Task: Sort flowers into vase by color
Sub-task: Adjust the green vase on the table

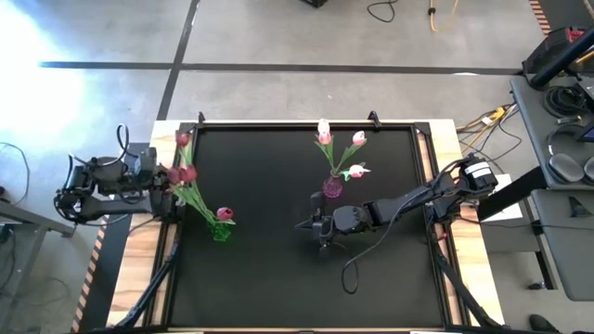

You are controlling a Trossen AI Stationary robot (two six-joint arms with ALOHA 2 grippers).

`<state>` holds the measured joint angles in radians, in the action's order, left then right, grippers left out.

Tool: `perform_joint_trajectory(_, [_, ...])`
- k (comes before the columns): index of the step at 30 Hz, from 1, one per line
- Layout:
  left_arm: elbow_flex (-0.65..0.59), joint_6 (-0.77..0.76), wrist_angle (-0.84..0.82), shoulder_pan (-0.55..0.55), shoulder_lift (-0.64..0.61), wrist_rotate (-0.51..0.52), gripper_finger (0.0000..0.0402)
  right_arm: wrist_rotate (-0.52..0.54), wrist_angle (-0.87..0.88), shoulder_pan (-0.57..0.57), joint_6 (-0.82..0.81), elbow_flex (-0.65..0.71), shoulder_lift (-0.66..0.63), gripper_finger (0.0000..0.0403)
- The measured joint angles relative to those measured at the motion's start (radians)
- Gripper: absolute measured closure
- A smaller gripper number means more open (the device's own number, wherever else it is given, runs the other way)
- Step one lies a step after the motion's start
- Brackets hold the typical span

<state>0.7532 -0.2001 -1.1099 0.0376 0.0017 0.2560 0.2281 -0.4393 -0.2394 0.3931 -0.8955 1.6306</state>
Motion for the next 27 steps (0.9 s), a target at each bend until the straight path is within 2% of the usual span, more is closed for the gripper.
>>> perform_joint_trajectory(6, [-0.001,0.01,0.038,0.0,0.0,-0.025,0.0402,0.003,0.003,0.0,0.0,0.0,0.0,0.0394])
perform_joint_trajectory(10, [0.014,0.12,0.133,0.0,0.0,-0.026,0.0402,0.003,0.002,0.002,0.0,0.0,0.0,0.0394])
perform_joint_trajectory(16, [0.021,0.349,0.397,-0.002,0.0,0.076,0.0402,0.003,0.015,0.002,-0.002,0.0,0.0,0.0394])
perform_joint_trajectory(20, [0.018,0.394,0.445,-0.002,0.017,0.099,0.0402,0.002,0.014,0.002,0.0,0.0,0.0,0.0394])
perform_joint_trajectory(24, [0.017,0.45,0.511,-0.002,0.051,0.228,0.0402,0.0,0.008,0.002,0.002,0.0,0.0,0.0394])
perform_joint_trajectory(27, [0.02,0.478,0.537,-0.004,0.076,0.257,0.0402,0.0,0.008,0.003,0.011,0.0,0.0,0.0394])
